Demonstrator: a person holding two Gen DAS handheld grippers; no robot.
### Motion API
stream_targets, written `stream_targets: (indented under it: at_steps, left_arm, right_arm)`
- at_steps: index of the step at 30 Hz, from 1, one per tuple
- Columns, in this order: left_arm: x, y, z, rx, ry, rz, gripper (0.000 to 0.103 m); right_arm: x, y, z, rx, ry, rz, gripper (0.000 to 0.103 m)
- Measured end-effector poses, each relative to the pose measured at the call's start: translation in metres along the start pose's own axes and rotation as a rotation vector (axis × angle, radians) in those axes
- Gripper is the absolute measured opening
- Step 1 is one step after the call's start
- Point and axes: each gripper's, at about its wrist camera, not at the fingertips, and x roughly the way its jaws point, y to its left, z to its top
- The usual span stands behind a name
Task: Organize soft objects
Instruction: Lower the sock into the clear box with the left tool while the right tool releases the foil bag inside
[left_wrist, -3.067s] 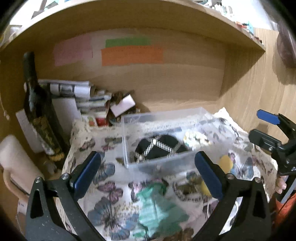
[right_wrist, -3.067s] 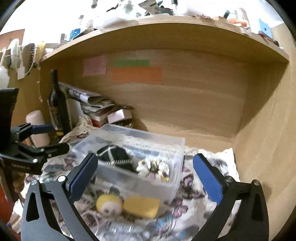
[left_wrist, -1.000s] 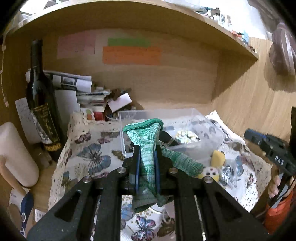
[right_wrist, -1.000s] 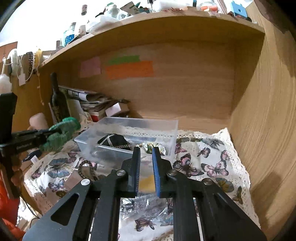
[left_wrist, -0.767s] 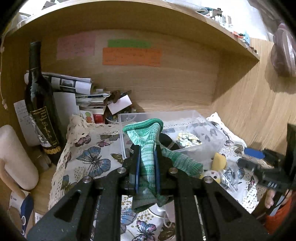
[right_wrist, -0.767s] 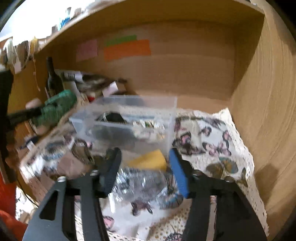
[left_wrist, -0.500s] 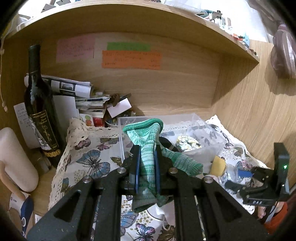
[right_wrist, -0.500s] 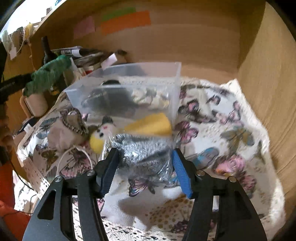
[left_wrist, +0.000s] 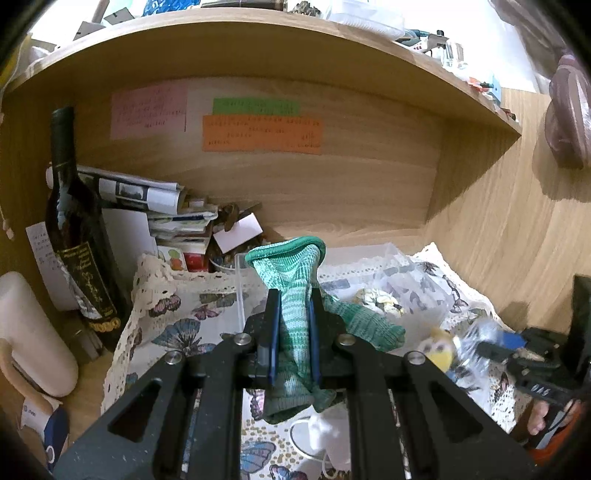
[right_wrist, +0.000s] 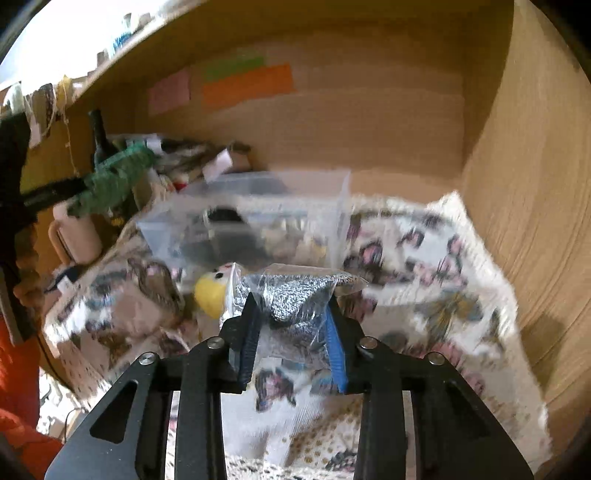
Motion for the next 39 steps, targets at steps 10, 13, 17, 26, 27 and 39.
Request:
stream_targets:
  at_steps: [10,13,17,26,27,39]
  left_arm:
    - [0.034,0.007,0.018,-0.019,0.022,0.019,0.013]
    - [0.048,0.009,0.02,-0.022,0.041,0.029,0.013]
    - [0.073,0.013,0.019,-0.035,0.094,0.023,0.013]
    - [0.116,0.013,0.003,-0.016,0.214,0.012,0.013]
    - [0.118,0.012,0.002,-0.013,0.22,0.013,0.013]
    - [0.127,0.01,-0.004,-0.005,0.251,0.007,0.05]
  right_arm:
    - [0.007,0.013,0.054,-0.071,-0.136,0.002,0.03]
    - [0.02,0.018,0.061,-0.091,-0.122,0.009,0.03]
    - [0.035,0.021,0.066,-0.097,-0.102,0.015,0.03]
    - [0.075,0.03,0.08,-0.103,-0.04,0.037,0.031]
    - [0.081,0.031,0.08,-0.108,-0.025,0.037,0.031]
    - [0.138,0.042,0.068,-0.172,0.197,0.057,0.033]
